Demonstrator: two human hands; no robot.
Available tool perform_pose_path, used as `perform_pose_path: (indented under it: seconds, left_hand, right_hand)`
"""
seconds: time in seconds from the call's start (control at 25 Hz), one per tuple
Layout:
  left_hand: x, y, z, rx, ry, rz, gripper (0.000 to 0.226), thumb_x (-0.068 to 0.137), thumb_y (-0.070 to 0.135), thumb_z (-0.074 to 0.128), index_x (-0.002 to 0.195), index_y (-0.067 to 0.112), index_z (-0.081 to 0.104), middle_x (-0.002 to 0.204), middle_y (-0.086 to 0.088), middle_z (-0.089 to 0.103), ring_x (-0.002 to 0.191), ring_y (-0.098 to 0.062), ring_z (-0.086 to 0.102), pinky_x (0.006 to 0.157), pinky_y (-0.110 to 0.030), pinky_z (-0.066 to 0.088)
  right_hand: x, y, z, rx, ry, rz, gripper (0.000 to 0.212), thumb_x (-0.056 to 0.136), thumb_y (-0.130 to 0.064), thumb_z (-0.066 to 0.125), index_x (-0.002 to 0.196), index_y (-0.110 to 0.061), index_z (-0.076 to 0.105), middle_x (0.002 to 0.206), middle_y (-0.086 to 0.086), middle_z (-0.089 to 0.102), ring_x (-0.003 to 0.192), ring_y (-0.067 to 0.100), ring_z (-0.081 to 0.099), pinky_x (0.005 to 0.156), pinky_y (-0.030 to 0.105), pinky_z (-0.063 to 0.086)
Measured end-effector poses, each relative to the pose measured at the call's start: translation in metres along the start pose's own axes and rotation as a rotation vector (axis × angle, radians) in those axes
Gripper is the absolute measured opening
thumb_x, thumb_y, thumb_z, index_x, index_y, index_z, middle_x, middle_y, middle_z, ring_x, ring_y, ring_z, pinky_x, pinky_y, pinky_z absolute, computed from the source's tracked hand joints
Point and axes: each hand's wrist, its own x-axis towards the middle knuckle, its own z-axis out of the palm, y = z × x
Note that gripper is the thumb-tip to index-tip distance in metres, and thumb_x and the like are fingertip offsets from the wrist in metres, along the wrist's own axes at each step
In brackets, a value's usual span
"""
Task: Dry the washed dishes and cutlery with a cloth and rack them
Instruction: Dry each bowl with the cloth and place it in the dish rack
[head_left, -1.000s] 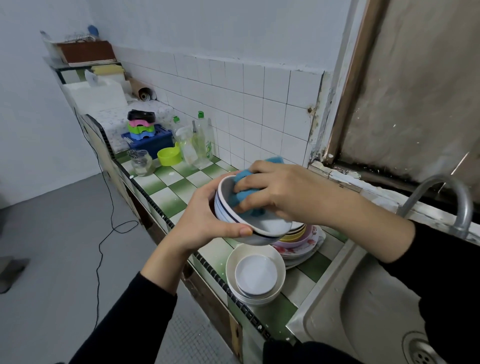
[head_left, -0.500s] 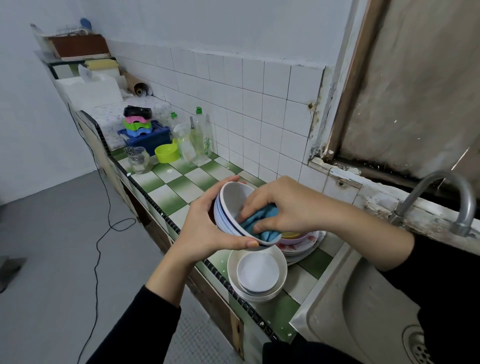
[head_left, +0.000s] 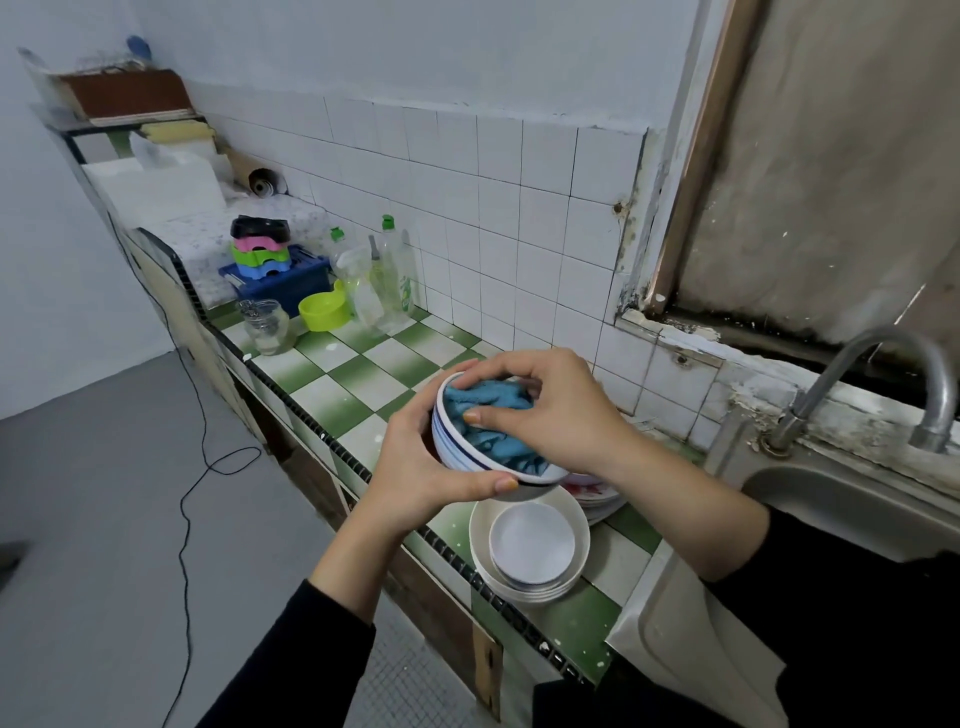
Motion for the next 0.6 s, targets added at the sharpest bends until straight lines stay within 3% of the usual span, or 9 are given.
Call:
perform_pose_path:
  seconds: [0.08, 0.2, 0.32, 0.48, 0.6]
  left_hand:
    - [0.0, -0.003, -0.005, -0.027, -0.034, -0.001, 0.108, 0.043, 0.047, 0.094, 0.131, 0.004, 0.047, 0.117, -0.002, 0.067, 0.112, -0.021, 0.063, 0.091, -0.03, 0.05]
    - [0.003, -0.005, -0.009, -0.061, -0.046, 0.009, 0.107, 0.043, 0.049, 0.094, 0.131, 0.009, 0.048, 0.119, -0.007, 0.066, 0.112, -0.023, 0.063, 0.09, -0.031, 0.051]
    - [0.008, -0.009, -0.003, -0.073, -0.1, 0.026, 0.107, 0.043, 0.048, 0.094, 0.132, 0.01, 0.048, 0.122, -0.009, 0.065, 0.113, -0.029, 0.062, 0.092, -0.037, 0.052]
    - [0.007, -0.016, 0.019, -0.029, -0.105, 0.02, 0.109, 0.036, 0.057, 0.092, 0.127, 0.015, 0.052, 0.119, 0.0, 0.066, 0.113, -0.021, 0.062, 0.095, -0.036, 0.051]
    - [0.003, -0.017, 0.043, -0.008, -0.066, -0.004, 0.104, 0.03, 0.066, 0.089, 0.12, 0.026, 0.055, 0.119, 0.001, 0.064, 0.111, -0.012, 0.061, 0.094, -0.028, 0.05]
  right_hand:
    - [-0.002, -0.002, 0.001, 0.187, -0.077, 0.034, 0.03, 0.075, 0.002, 0.077, 0.093, -0.021, 0.074, 0.103, -0.001, 0.073, 0.095, 0.014, 0.07, 0.089, 0.033, 0.056]
    - [-0.006, -0.005, -0.008, 0.193, -0.212, 0.04, 0.033, 0.077, 0.009, 0.072, 0.092, -0.021, 0.072, 0.091, -0.005, 0.074, 0.089, 0.007, 0.069, 0.079, 0.02, 0.054]
    - [-0.015, -0.001, -0.021, 0.24, -0.264, 0.033, 0.039, 0.077, 0.013, 0.068, 0.09, -0.023, 0.073, 0.088, -0.009, 0.074, 0.09, 0.004, 0.068, 0.077, 0.017, 0.052]
    - [-0.045, 0.008, -0.043, 0.446, -0.09, 0.045, 0.035, 0.069, 0.005, 0.072, 0.084, -0.025, 0.079, 0.091, -0.004, 0.075, 0.09, 0.01, 0.07, 0.075, 0.02, 0.055]
    - [-0.086, 0.007, -0.071, 0.393, 0.136, 0.036, 0.044, 0.067, 0.0, 0.071, 0.101, -0.028, 0.074, 0.097, -0.001, 0.075, 0.093, 0.015, 0.071, 0.076, 0.022, 0.056]
